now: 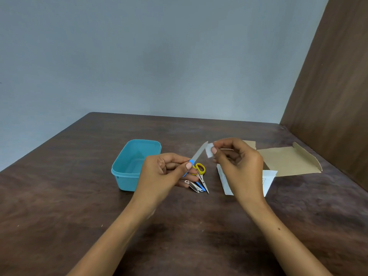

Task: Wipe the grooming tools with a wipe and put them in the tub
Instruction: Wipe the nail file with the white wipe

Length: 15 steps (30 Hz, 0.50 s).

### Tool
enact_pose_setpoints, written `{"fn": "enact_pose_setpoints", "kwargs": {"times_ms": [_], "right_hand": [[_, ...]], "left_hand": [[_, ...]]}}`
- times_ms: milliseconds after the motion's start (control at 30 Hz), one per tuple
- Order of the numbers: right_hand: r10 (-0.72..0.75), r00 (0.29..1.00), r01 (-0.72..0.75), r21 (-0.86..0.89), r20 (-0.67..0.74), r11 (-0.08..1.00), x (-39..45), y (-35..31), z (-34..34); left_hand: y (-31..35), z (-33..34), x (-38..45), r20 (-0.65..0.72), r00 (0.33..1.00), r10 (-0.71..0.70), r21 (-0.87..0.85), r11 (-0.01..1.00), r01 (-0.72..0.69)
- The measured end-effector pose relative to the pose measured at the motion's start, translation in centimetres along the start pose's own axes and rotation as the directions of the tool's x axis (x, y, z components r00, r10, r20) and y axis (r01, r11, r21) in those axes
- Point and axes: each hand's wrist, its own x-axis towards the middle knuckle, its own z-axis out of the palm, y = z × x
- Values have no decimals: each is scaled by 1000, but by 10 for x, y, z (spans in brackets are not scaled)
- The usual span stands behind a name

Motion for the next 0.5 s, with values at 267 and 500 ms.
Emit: {"fn": "enact_pose_setpoints", "kwargs": {"times_ms": [267,500], "right_hand": [[20,1000,-21,72,9,997,-3,-12,0],[15,1000,-15,51,2,999,-4,-13,0]], "left_hand": [[6,1,-1,-51,999,12,-50,999,-15],[6,2,-1,-71,997,21,-62,998,-25]]}}
